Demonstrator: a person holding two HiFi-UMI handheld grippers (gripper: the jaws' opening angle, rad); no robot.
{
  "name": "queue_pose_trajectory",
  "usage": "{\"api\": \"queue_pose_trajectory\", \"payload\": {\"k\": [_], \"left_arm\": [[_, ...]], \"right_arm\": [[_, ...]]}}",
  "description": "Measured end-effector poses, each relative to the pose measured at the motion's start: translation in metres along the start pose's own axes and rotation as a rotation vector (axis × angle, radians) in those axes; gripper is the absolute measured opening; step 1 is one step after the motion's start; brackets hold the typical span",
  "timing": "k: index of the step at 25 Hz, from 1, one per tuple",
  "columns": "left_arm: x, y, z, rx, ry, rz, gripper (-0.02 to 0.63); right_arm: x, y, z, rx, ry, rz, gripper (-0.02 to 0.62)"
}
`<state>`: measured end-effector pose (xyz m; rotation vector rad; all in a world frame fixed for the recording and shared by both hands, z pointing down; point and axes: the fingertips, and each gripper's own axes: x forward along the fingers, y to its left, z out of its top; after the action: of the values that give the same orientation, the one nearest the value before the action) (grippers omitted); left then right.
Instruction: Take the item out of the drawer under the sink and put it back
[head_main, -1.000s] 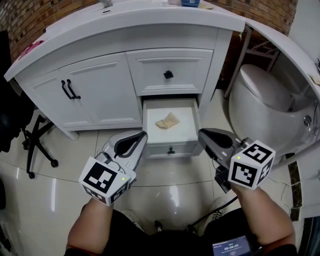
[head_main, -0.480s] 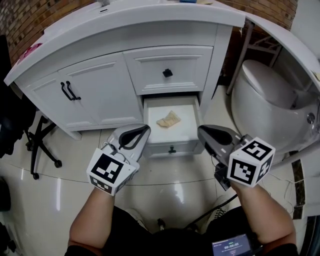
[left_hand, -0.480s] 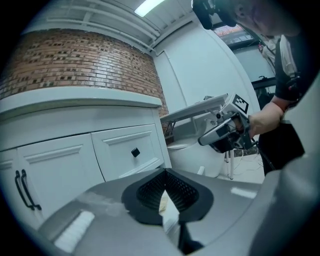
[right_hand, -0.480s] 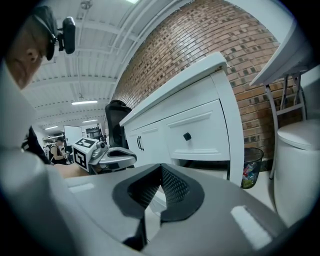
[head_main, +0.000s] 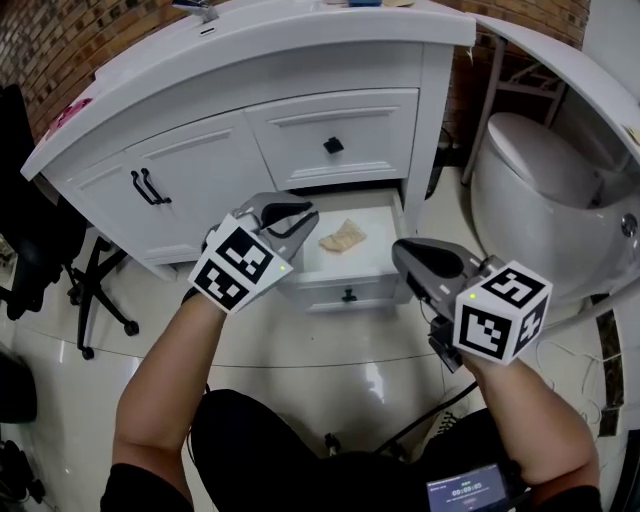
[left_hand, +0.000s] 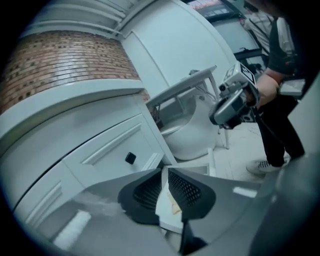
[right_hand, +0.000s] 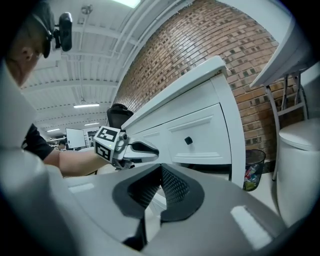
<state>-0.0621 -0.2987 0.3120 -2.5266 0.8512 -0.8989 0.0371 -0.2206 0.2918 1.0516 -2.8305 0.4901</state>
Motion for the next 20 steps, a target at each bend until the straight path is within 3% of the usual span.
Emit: {"api": "queue_pose_trajectory", "payload": {"k": [3,10,20], "left_arm": [[0.043,-0.015,-0.010,0.103,0.087,-0.119,0.053],[0.120,-0.032,-0.090,0.125,0.361,-0.311,0.081],[0.169,-0.051,-0.133,0.130,0.466,-0.404,0.080]], "right_arm": [[-0.003,0.001,-0.001,-0.004,0.004,0.014,0.003],[-0.006,-0.004,-0.009,0.023,0.014,0.028,0.003],[-0.011,-0.025,-0.016,0.078,0.027,0.015,0.003]]}}
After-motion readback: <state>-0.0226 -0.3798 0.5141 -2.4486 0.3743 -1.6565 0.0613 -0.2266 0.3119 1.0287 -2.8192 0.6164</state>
